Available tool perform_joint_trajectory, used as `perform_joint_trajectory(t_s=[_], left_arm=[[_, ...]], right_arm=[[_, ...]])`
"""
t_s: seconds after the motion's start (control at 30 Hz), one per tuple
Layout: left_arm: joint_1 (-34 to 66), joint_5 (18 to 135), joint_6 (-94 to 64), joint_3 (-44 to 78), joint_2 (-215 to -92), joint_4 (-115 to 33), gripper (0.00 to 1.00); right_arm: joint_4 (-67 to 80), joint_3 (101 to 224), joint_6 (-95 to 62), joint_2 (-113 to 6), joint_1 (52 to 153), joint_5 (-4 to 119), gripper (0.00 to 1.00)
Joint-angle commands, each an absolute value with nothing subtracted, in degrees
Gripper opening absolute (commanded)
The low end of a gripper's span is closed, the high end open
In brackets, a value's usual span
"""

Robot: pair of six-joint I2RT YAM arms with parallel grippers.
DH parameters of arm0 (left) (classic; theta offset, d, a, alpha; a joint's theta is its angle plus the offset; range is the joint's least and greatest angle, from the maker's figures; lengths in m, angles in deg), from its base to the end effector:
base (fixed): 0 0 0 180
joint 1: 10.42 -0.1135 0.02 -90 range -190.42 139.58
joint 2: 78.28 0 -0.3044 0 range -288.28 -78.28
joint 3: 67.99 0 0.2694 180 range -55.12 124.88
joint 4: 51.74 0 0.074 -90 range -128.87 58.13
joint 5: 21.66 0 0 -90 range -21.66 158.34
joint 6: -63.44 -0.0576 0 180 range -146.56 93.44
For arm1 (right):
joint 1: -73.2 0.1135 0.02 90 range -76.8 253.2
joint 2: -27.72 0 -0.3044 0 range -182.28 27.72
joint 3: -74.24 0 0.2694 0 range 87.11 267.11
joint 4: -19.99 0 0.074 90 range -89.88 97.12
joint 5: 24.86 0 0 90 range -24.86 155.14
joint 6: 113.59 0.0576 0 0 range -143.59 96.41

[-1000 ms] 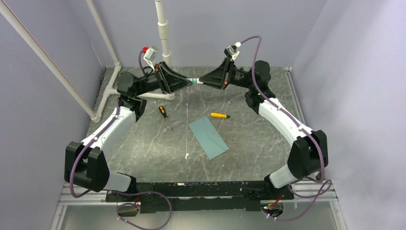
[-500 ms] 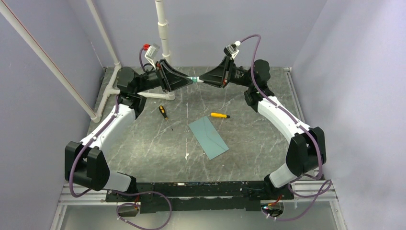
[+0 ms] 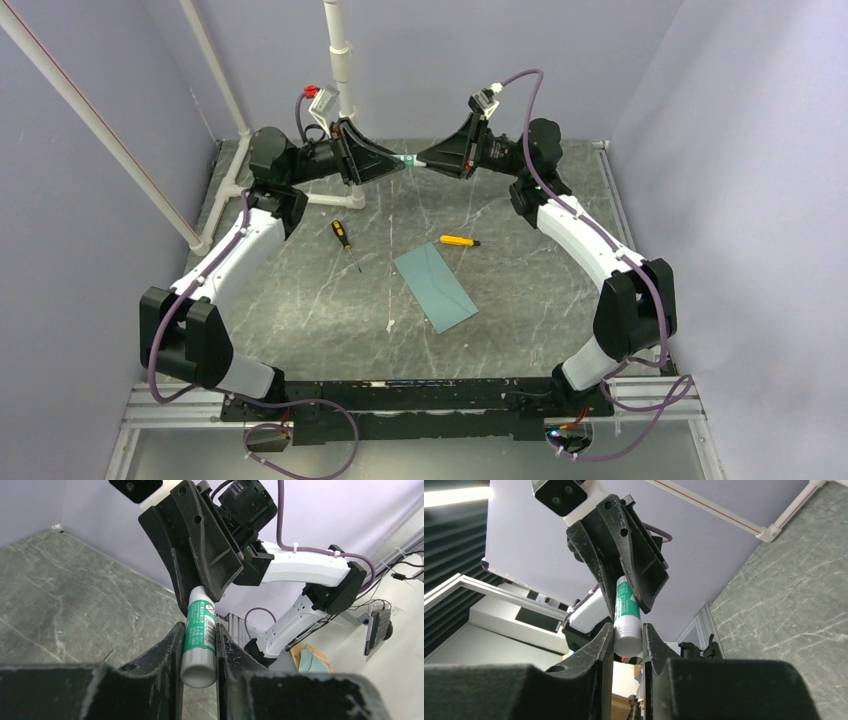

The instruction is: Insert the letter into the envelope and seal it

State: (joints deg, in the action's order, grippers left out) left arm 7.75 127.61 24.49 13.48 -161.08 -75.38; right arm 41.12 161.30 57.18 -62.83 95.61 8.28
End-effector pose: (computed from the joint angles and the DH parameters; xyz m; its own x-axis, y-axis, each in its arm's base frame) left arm 0.3141 -0.1552 0.4485 -0.4848 -0.2591 -0.8354 0.8557 0.0573 -0.5143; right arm 0.3443 0.1942 0.4335 -0.8889 0.2171 -0.4033 -0.4283 -0.0818 0.8999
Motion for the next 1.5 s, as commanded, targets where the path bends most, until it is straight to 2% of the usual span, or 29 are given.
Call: perform_joint_trajectory(t_s=[0.0,0.1,0.2,0.27,0.33,0.4,0.6,0.8,0.93,1.17,1.47], left_arm=[[16.6,130.9,19.3,15.3,-164.0,-63.9,0.02],[13.8,128.2,16.6,14.6,-161.5,-58.5,0.02],[9.2,126.6,18.8,10.5,-159.1,-59.4,0.02],[6.4,126.0,20.8,7.5,-157.8,-60.6,0.02],[4.5,124.9,21.0,4.8,-156.5,-58.9,0.02],[2.9,122.4,20.6,2.2,-155.0,-55.6,0.02],[-1.5,115.1,16.2,-1.8,-154.3,-38.6,0.02],[-2.1,123.2,11.5,2.2,-166.8,-20.6,0.02],[-2.1,121.2,13.1,1.4,-171.3,-19.2,0.03],[-2.1,118.7,15.5,4.4,-180.3,-20.3,0.09],[-2.2,113.5,15.8,10.6,-188.3,-15.8,0.29]], right_arm=[[40.8,164.8,56.3,-62.8,102.4,9.0,0.00],[38.9,160.9,55.3,-59.7,97.6,9.1,0.01],[30.1,157.5,48.4,-56.1,92.6,10.7,0.28],[20.6,156.9,42.3,-54.2,89.6,12.6,0.54],[13.3,154.5,38.6,-52.5,87.1,15.8,0.68],[9.1,152.0,37.1,-51.9,84.7,18.2,0.74],[0.7,146.8,32.6,-51.4,82.6,25.1,0.76],[-0.8,145.9,31.3,-52.7,82.6,25.4,0.74],[0.2,145.3,32.0,-53.6,82.6,24.4,0.72],[-0.5,144.6,31.7,-53.6,82.6,24.0,0.71],[0.7,143.1,32.4,-53.4,82.6,23.1,0.70]])
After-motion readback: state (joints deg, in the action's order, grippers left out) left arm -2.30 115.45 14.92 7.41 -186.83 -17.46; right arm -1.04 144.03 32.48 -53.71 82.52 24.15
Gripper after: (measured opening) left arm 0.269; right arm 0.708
